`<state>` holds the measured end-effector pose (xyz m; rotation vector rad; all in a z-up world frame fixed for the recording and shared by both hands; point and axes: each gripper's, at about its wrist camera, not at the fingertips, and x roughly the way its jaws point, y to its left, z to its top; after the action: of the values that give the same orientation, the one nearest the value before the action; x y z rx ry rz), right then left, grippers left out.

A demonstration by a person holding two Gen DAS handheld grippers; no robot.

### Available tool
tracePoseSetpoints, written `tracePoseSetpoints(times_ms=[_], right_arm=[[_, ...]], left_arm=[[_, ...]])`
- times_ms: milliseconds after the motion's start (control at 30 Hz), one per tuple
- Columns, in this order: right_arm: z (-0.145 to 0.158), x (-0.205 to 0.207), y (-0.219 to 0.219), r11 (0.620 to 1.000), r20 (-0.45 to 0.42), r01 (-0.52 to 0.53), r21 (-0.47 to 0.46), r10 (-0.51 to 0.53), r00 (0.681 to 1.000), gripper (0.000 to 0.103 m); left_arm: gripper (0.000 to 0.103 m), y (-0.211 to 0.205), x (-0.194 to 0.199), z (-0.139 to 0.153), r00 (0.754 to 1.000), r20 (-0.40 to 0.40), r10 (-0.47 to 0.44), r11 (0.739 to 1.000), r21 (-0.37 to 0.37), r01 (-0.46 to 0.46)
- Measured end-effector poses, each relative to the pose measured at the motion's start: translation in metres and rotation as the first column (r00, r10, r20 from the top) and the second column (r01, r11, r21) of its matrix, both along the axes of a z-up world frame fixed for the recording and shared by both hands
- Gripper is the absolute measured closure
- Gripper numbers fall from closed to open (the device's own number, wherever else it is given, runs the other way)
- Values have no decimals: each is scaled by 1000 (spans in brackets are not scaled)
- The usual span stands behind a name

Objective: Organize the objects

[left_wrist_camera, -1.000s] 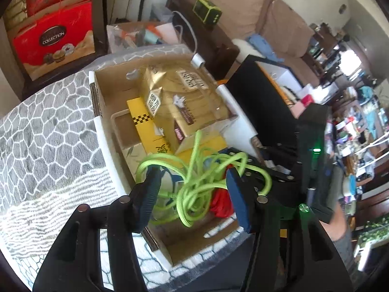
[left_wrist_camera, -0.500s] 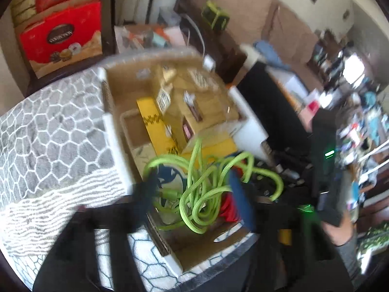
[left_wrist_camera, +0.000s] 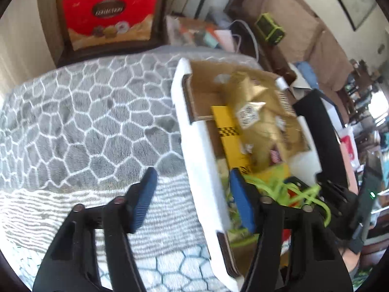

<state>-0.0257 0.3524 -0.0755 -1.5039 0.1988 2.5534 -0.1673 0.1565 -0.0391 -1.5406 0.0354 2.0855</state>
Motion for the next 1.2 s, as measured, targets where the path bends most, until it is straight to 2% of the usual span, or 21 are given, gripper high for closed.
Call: tracePoseSetpoints(times_ms=[100, 167, 333, 500, 800, 900, 1067, 1133, 1200], right_arm=[[0, 0, -1, 1000, 1, -6, 5, 6, 1000, 89], [0, -1, -3, 1000, 2, -8, 12, 8, 1000, 89], [2, -2, -9, 999, -2, -16, 36, 16, 1000, 90], [2, -14, -20, 997, -8, -65, 39, 65, 998, 93], [7, -59, -62, 974, -33, -227, 21, 228, 973, 90], [3, -73, -71, 965, -29, -263, 11, 263, 964, 88], [-3, -85, -79, 961, -23, -275, 41, 276, 961, 83], [1, -82, -76, 967, -27, -248, 54, 249, 968, 75], [6, -78, -73, 971, -29, -209, 113, 213, 977, 56]], left_arm=[[61, 1, -8, -14, 998, 61, 5, 999, 49, -8], [76, 3, -10, -17, 997, 80, -8, 997, 80, 2], [79, 5, -5, -15, 999, 52, 14, 998, 58, -17], [79, -17, 3, -12, 995, 46, 88, 995, 43, -90], [76, -89, 22, -13, 960, 36, 279, 957, 78, -281], [73, -103, 27, -16, 953, 38, 302, 949, 81, -304], [65, -115, 19, -18, 948, 89, 306, 941, 119, -315], [57, -121, 15, -12, 943, 79, 324, 936, 116, -332], [48, -133, 10, -5, 935, 64, 348, 927, 127, -354]])
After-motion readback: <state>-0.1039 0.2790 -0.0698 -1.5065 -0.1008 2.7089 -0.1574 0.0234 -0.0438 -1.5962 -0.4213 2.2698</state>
